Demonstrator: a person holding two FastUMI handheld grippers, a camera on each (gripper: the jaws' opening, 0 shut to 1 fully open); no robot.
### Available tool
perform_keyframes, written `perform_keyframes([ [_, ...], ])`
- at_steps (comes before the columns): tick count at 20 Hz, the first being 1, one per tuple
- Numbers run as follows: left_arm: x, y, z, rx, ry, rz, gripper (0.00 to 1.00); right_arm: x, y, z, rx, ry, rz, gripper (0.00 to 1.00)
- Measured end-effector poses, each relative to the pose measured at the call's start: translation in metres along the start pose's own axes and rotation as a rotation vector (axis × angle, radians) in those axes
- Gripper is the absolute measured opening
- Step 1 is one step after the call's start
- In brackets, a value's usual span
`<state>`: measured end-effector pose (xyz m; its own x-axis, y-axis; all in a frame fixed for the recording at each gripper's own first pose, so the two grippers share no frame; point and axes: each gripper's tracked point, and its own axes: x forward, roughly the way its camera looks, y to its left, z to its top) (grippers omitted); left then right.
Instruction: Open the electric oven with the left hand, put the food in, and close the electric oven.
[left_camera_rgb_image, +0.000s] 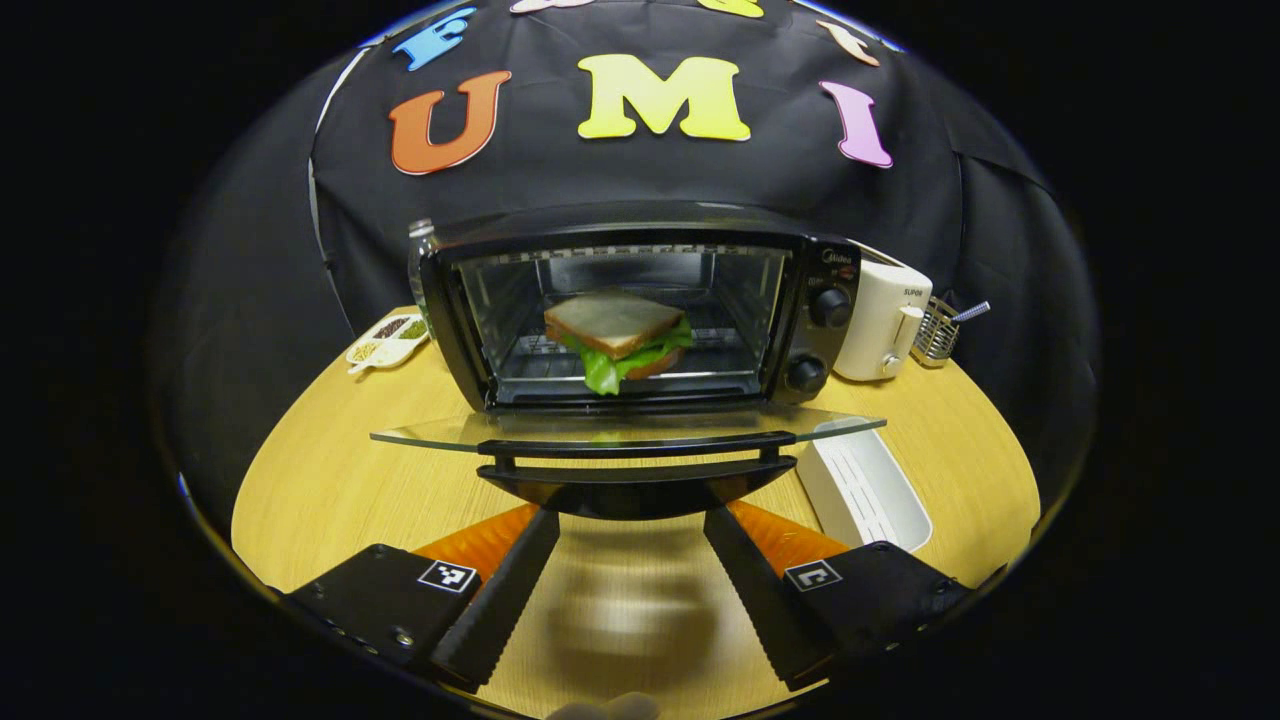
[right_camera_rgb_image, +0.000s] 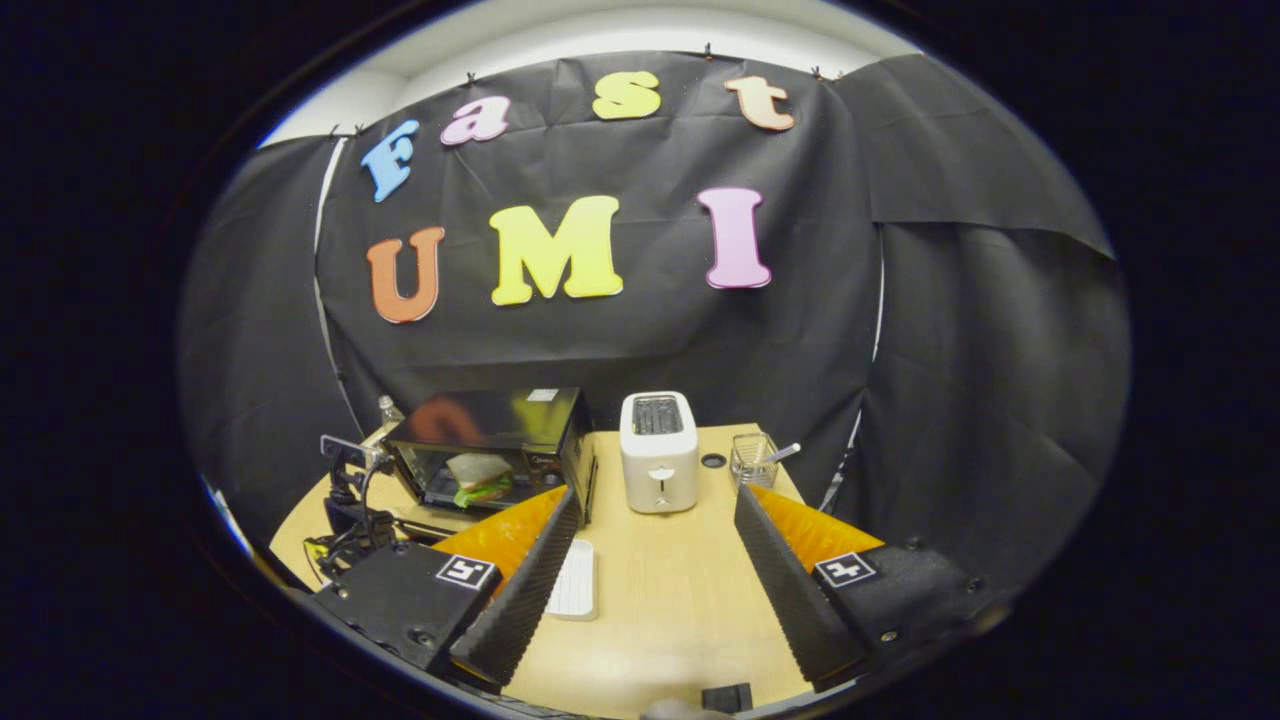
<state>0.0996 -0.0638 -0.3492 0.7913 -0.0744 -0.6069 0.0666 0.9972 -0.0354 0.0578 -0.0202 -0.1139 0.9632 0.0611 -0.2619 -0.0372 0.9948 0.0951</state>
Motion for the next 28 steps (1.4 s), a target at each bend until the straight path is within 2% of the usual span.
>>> perform_keyframes([
  [1, 0.001, 0.001, 0.006, 0.01, -0.005, 0.003, 0.96, 0.003, -0.001, -0.001, 0.006, 0.003, -0.001, 0.91],
  [2, 0.002, 0.001, 0.011, 0.013, -0.01, 0.006, 0.96, 0.005, -0.002, -0.001, 0.013, 0.005, 0.003, 1.0],
  [13, 0.026, 0.003, 0.071, 0.008, -0.078, 0.037, 0.96, 0.024, -0.013, -0.001, 0.051, 0.014, 0.016, 1.0],
  [14, 0.026, 0.002, 0.077, 0.006, -0.088, 0.042, 0.96, 0.024, -0.014, -0.001, 0.053, 0.017, 0.017, 0.91],
  [15, 0.027, 0.001, 0.084, 0.007, -0.1, 0.042, 0.96, 0.024, -0.015, -0.001, 0.053, 0.017, 0.02, 1.0],
  [20, 0.025, -0.004, 0.086, 0.005, -0.107, 0.045, 0.96, 0.023, -0.018, 0.001, 0.039, 0.011, 0.021, 1.0],
  [24, 0.01, 0.001, 0.094, 0.005, -0.143, 0.059, 0.96, 0.017, -0.012, 0.009, 0.017, -0.01, 0.031, 1.0],
  [28, -0.037, 0.011, 0.129, -0.006, -0.255, 0.067, 0.96, 0.005, 0.008, 0.034, 0.005, -0.074, 0.065, 1.0],
])
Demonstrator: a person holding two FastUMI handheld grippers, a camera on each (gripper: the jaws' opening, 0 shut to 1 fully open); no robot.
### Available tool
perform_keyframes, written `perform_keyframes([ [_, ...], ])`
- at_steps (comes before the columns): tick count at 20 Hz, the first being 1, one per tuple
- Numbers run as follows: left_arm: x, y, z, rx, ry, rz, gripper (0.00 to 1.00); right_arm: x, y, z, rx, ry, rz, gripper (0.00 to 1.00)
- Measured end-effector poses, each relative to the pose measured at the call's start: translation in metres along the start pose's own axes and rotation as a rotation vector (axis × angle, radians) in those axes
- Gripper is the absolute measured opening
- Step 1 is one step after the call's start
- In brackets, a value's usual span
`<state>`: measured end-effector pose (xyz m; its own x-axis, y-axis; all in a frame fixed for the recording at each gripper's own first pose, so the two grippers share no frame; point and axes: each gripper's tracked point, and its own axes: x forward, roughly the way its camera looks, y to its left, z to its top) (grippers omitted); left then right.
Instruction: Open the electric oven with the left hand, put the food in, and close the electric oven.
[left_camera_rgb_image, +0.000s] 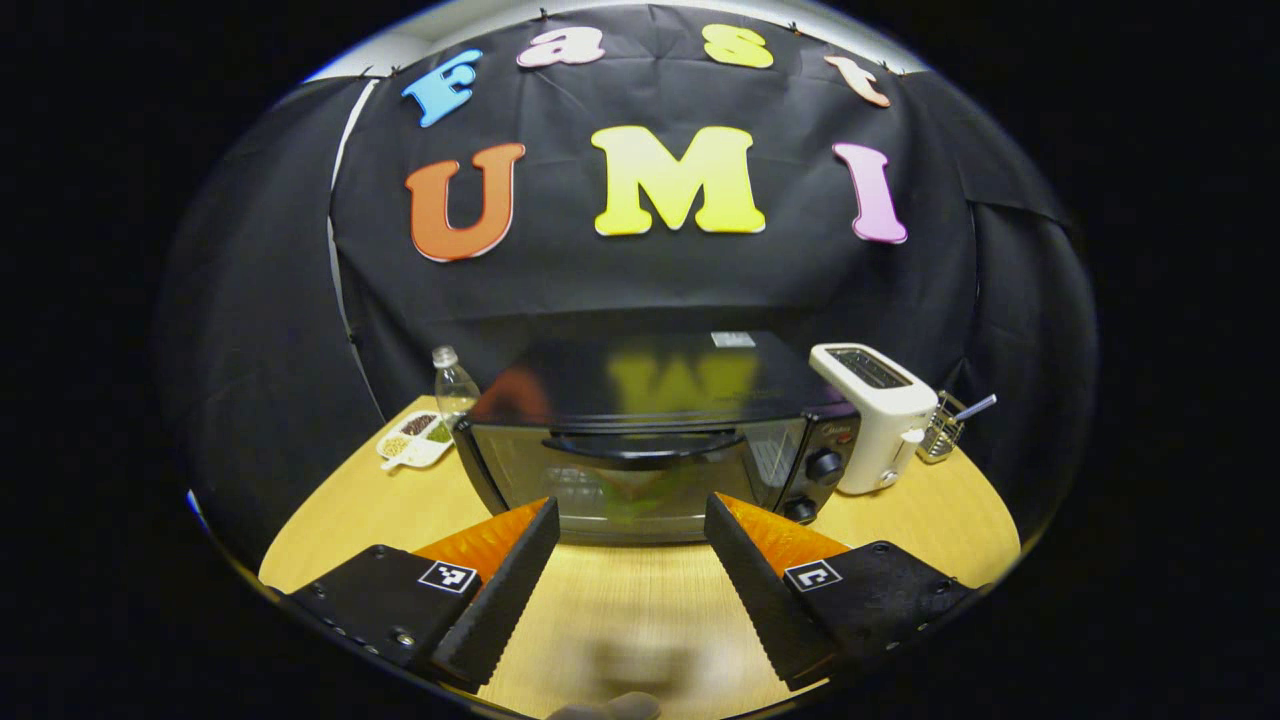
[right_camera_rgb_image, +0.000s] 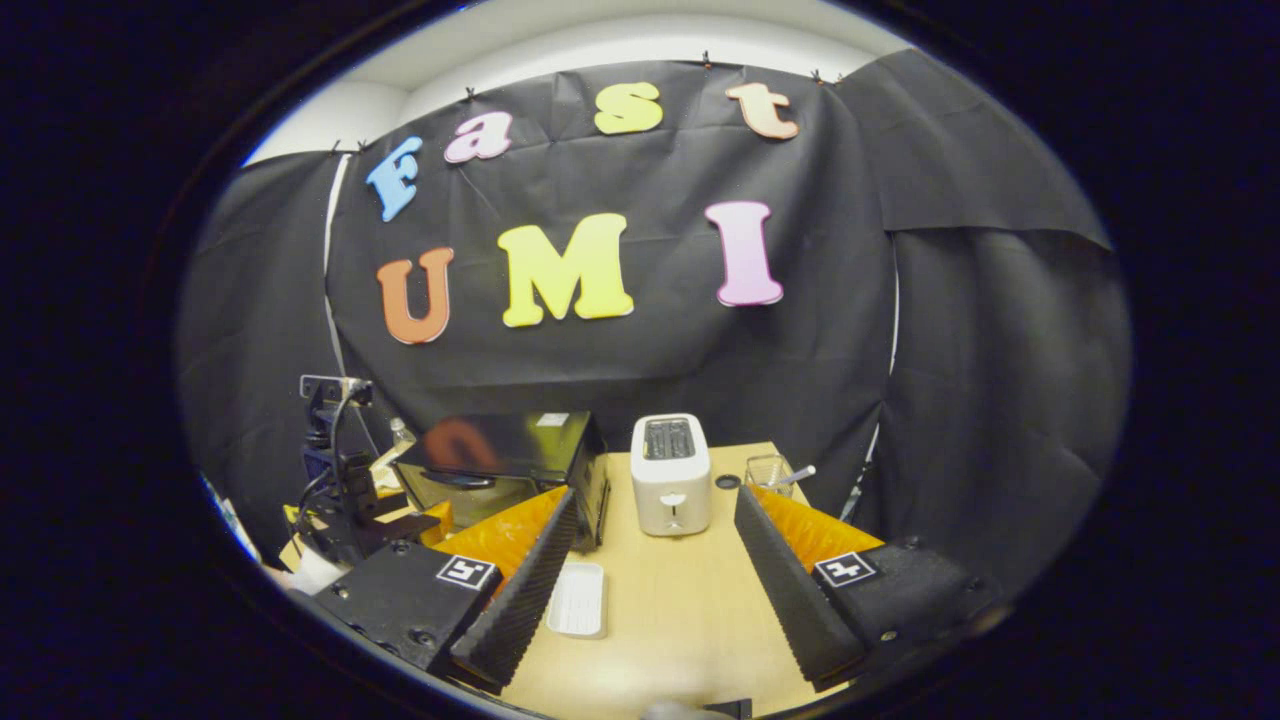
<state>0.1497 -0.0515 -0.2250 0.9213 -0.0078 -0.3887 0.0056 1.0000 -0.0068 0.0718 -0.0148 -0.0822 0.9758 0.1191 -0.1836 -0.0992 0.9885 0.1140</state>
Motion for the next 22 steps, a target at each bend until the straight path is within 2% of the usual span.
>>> perform_keyframes([
  [1, -0.014, 0.004, 0.017, 0.001, -0.04, 0.0, 0.96, -0.003, 0.007, 0.008, -0.006, -0.022, 0.01, 1.0],
  [2, -0.031, 0.008, 0.033, 0.003, -0.077, 0.0, 0.95, -0.006, 0.015, 0.016, -0.013, -0.041, 0.018, 0.9],
  [3, -0.047, 0.014, 0.048, 0.009, -0.114, 0.003, 0.96, -0.009, 0.023, 0.023, -0.021, -0.059, 0.029, 1.0],
  [6, -0.089, 0.026, 0.087, 0.013, -0.194, -0.011, 0.95, -0.022, 0.049, 0.047, -0.045, -0.126, 0.055, 1.0],
  [7, -0.103, 0.032, 0.099, 0.018, -0.218, -0.009, 1.0, -0.026, 0.054, 0.055, -0.049, -0.145, 0.055, 0.9],
  [8, -0.118, 0.038, 0.112, 0.014, -0.243, -0.004, 1.0, -0.029, 0.059, 0.062, -0.049, -0.166, 0.056, 1.0],
  [9, -0.133, 0.042, 0.123, 0.004, -0.266, -0.003, 0.95, -0.032, 0.063, 0.068, -0.047, -0.18, 0.056, 0.9],
  [10, -0.146, 0.046, 0.132, -0.013, -0.287, -0.002, 0.95, -0.036, 0.065, 0.071, -0.041, -0.19, 0.049, 1.0],
  [11, -0.159, 0.049, 0.14, -0.03, -0.308, -0.004, 0.95, -0.039, 0.067, 0.074, -0.033, -0.196, 0.046, 1.0],
  [12, -0.17, 0.053, 0.148, -0.034, -0.331, -0.004, 0.95, -0.041, 0.069, 0.076, -0.025, -0.202, 0.042, 0.9],
  [13, -0.18, 0.059, 0.152, -0.03, -0.347, 0.004, 0.95, -0.045, 0.071, 0.079, -0.022, -0.209, 0.038, 1.0],
  [14, -0.189, 0.065, 0.154, -0.025, -0.356, 0.01, 0.95, -0.048, 0.072, 0.08, -0.022, -0.216, 0.032, 1.0],
  [15, -0.194, 0.068, 0.154, -0.026, -0.36, 0.008, 0.95, -0.05, 0.074, 0.081, -0.023, -0.216, 0.027, 0.9],
  [17, -0.204, 0.07, 0.155, -0.029, -0.362, 0.001, 0.95, -0.058, 0.081, 0.084, -0.022, -0.23, 0.028, 0.9],
  [18, -0.209, 0.074, 0.156, -0.023, -0.368, 0.005, 0.95, -0.06, 0.085, 0.085, -0.027, -0.234, 0.029, 1.0],
  [22, -0.222, 0.08, 0.164, -0.013, -0.405, 0.007, 0.95, -0.066, 0.094, 0.08, -0.03, -0.223, 0.034, 1.0],
])
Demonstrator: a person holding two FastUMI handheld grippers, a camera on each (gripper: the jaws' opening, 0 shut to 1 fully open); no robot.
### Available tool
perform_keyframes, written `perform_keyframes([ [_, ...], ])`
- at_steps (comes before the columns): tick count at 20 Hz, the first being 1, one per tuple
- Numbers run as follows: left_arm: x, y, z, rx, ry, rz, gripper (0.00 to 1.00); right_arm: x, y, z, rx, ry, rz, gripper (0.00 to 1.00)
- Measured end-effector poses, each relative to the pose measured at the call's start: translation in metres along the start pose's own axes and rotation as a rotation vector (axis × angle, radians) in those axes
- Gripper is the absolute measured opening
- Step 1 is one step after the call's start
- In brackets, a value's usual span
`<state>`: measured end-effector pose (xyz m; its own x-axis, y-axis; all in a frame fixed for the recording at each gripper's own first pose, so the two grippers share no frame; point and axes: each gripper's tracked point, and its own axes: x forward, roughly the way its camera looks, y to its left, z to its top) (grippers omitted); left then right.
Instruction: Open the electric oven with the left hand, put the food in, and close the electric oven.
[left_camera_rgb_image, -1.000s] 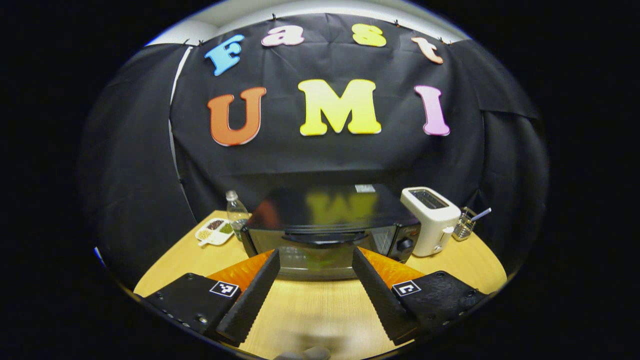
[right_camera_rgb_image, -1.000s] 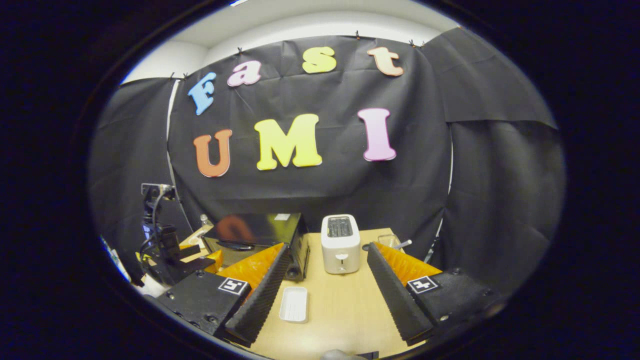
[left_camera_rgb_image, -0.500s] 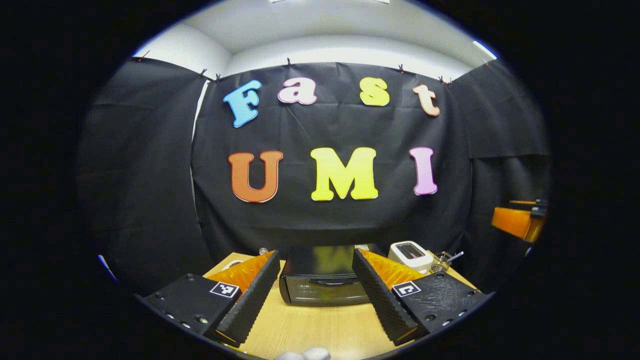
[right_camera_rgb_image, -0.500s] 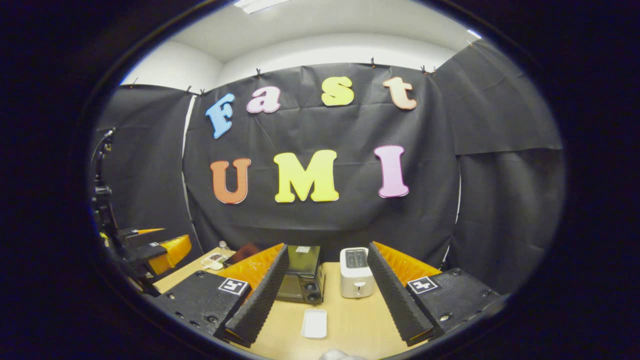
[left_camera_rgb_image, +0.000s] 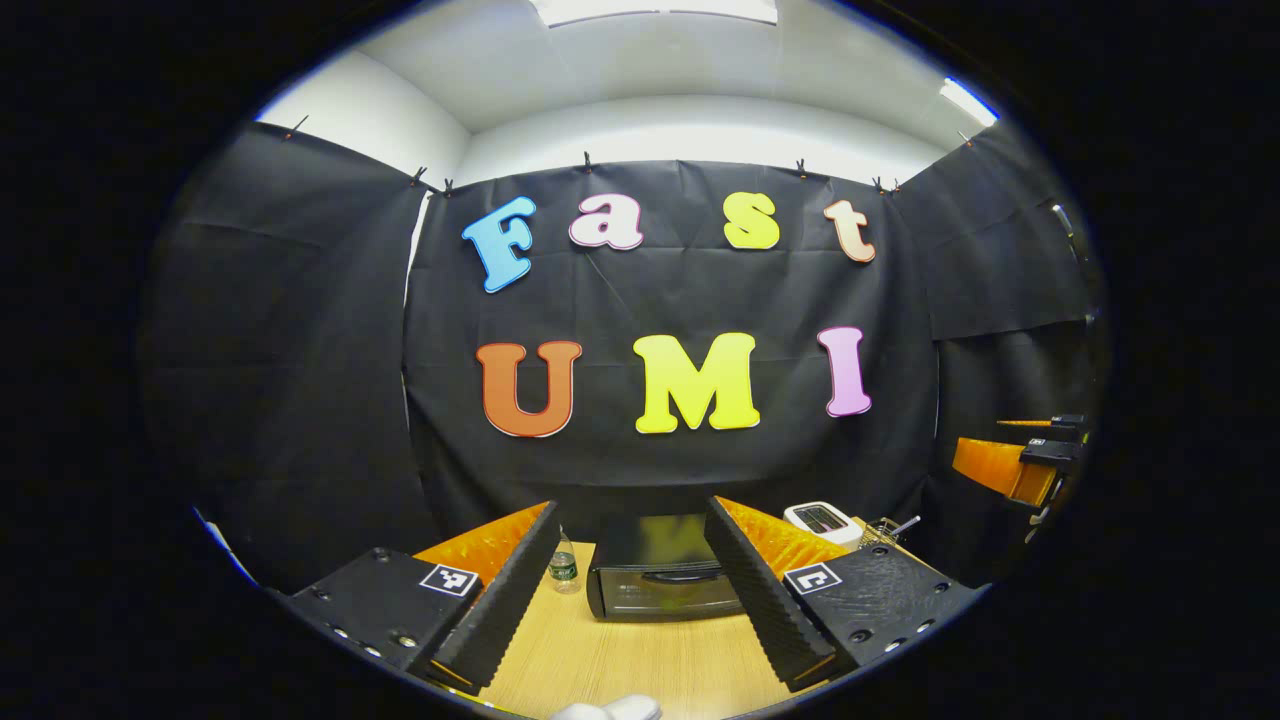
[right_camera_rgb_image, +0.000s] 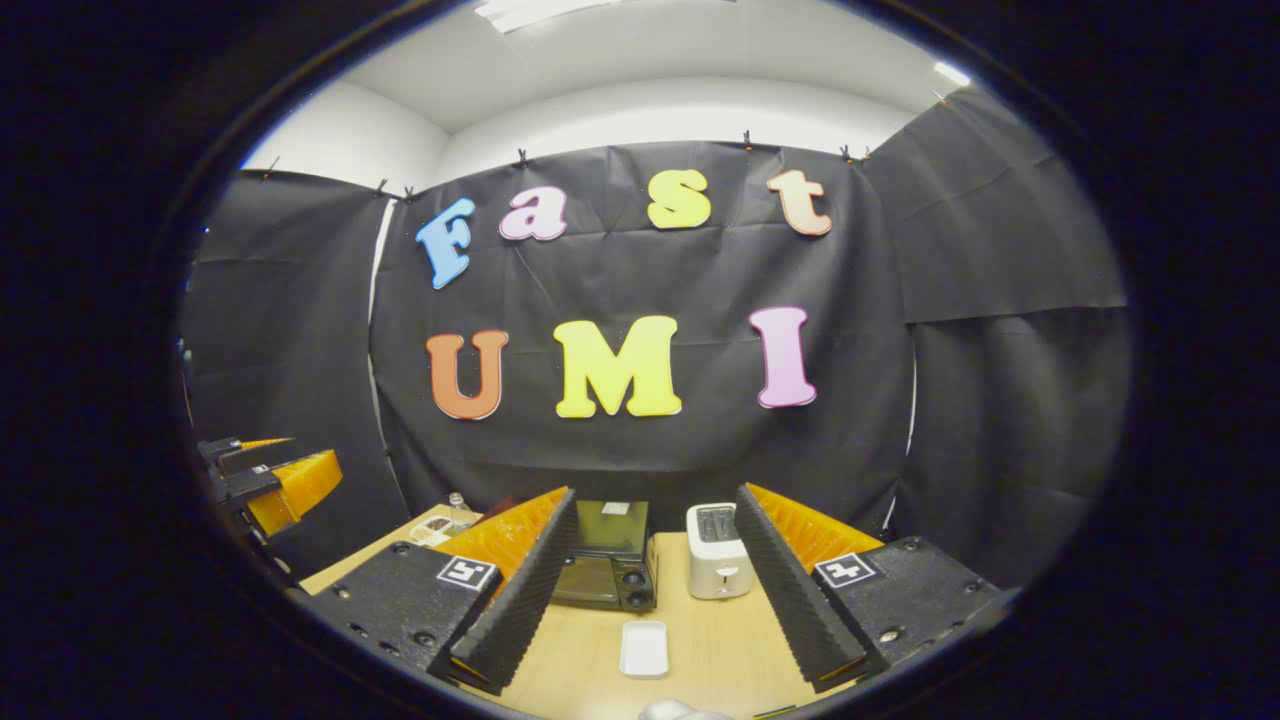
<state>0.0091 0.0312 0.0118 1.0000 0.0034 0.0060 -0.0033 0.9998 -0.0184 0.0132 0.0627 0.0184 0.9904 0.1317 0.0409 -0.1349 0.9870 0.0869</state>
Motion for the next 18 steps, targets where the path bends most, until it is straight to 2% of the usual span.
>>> perform_keyframes([
  [4, -0.004, 0.003, 0.006, -0.019, -0.014, -0.003, 0.95, -0.005, 0.001, 0.0, 0.013, 0.004, -0.011, 1.0],
  [5, -0.004, 0.002, 0.006, -0.021, -0.016, -0.006, 0.95, -0.007, -0.002, 0.001, 0.01, 0.004, -0.019, 0.9],
  [6, -0.004, 0.003, 0.006, -0.017, -0.016, -0.008, 0.95, -0.007, -0.002, 0.002, 0.008, 0.001, -0.022, 1.0],
  [14, -0.009, -0.002, 0.007, -0.01, -0.014, -0.022, 0.95, -0.011, -0.003, 0.007, -0.003, -0.012, -0.036, 1.0],
  [15, -0.009, -0.002, 0.007, -0.007, -0.016, -0.024, 0.95, -0.012, -0.004, 0.009, -0.008, -0.016, -0.041, 0.9],
  [16, -0.009, -0.004, 0.007, -0.004, -0.017, -0.03, 0.95, -0.013, -0.004, 0.011, -0.01, -0.021, -0.047, 1.0],
  [18, -0.008, -0.005, 0.007, 0.0, -0.02, -0.038, 0.95, -0.015, -0.004, 0.013, -0.017, -0.026, -0.056, 1.0],
])
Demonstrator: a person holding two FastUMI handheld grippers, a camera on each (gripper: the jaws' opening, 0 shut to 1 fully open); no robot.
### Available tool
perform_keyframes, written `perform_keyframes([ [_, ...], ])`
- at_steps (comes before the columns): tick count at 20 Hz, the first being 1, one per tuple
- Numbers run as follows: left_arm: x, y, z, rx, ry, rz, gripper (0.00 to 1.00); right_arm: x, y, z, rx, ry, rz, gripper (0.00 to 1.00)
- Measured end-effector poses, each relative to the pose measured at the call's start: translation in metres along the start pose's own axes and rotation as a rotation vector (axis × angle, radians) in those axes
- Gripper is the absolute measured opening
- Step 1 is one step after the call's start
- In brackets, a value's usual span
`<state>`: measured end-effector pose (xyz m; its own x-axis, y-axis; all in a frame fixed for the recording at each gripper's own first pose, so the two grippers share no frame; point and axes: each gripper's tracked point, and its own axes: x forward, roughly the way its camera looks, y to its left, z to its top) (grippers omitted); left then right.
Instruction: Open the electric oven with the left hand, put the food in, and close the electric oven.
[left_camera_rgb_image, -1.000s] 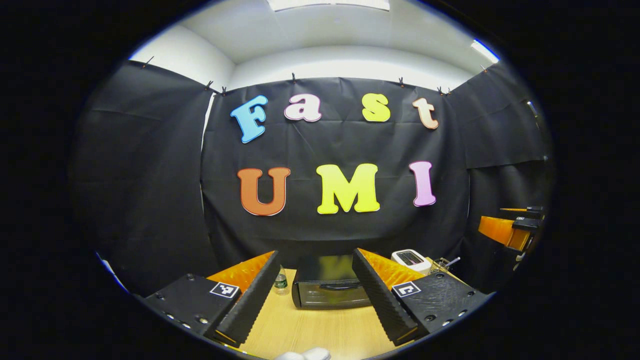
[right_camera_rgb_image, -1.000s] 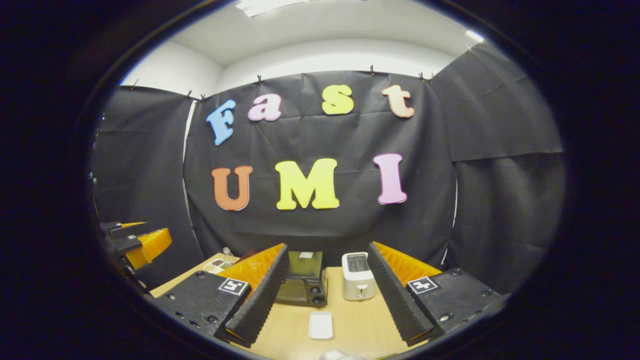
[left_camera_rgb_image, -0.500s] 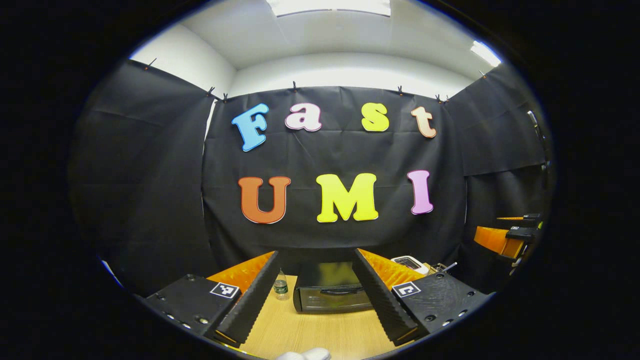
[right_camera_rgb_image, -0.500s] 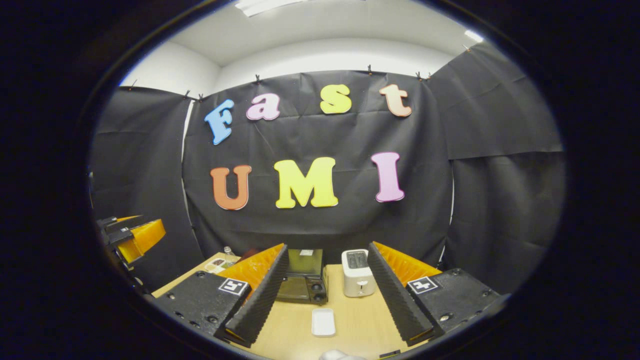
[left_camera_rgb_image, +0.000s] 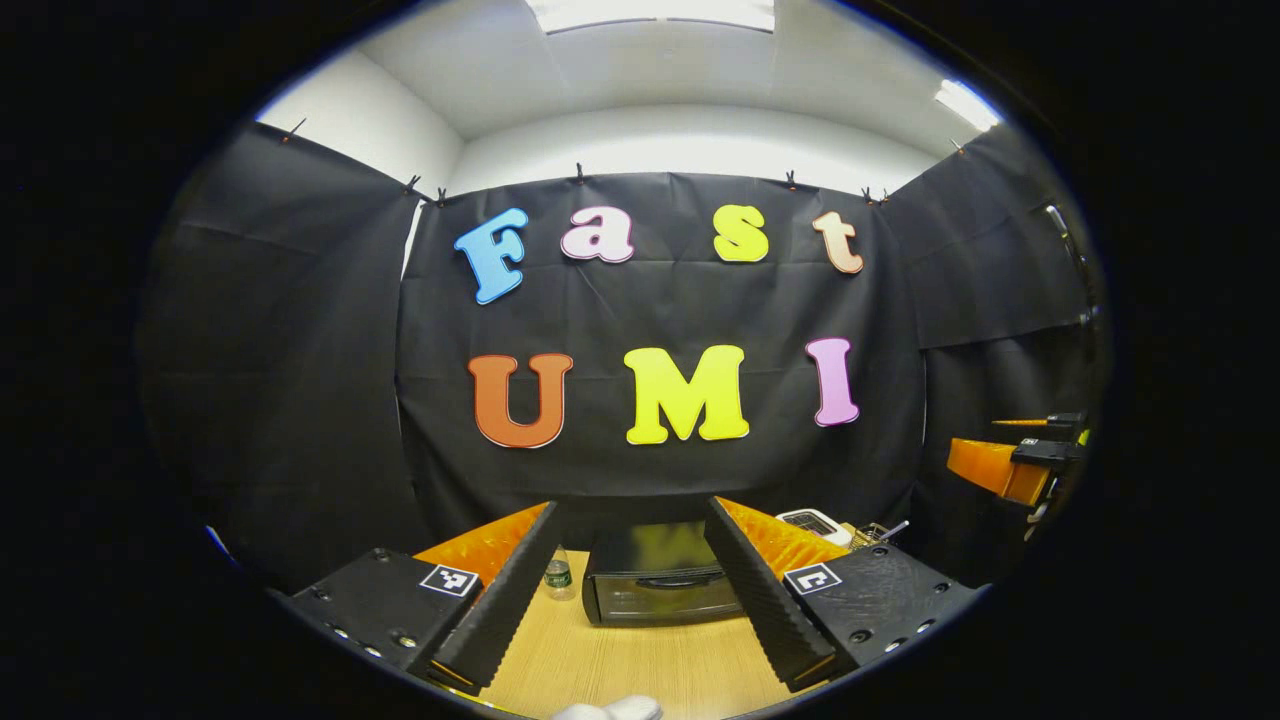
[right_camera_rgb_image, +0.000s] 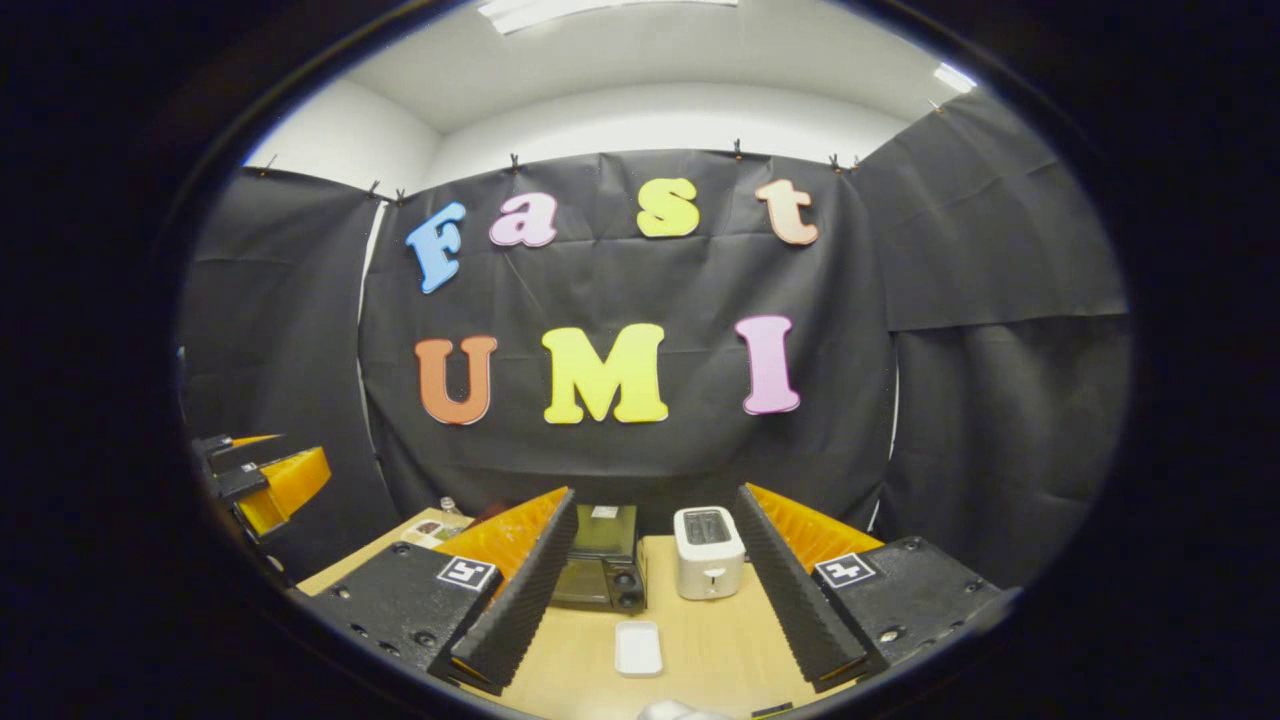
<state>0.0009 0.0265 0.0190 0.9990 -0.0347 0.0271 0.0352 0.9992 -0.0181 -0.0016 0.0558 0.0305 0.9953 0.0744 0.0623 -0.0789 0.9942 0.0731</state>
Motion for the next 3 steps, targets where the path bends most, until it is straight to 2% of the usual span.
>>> perform_keyframes([
  [3, -0.0003, -0.0002, -0.0014, -0.008, 0.01, -0.011, 0.95, -0.0037, 0.0021, 0.0037, -0.007, -0.009, -0.01, 1.0],
])
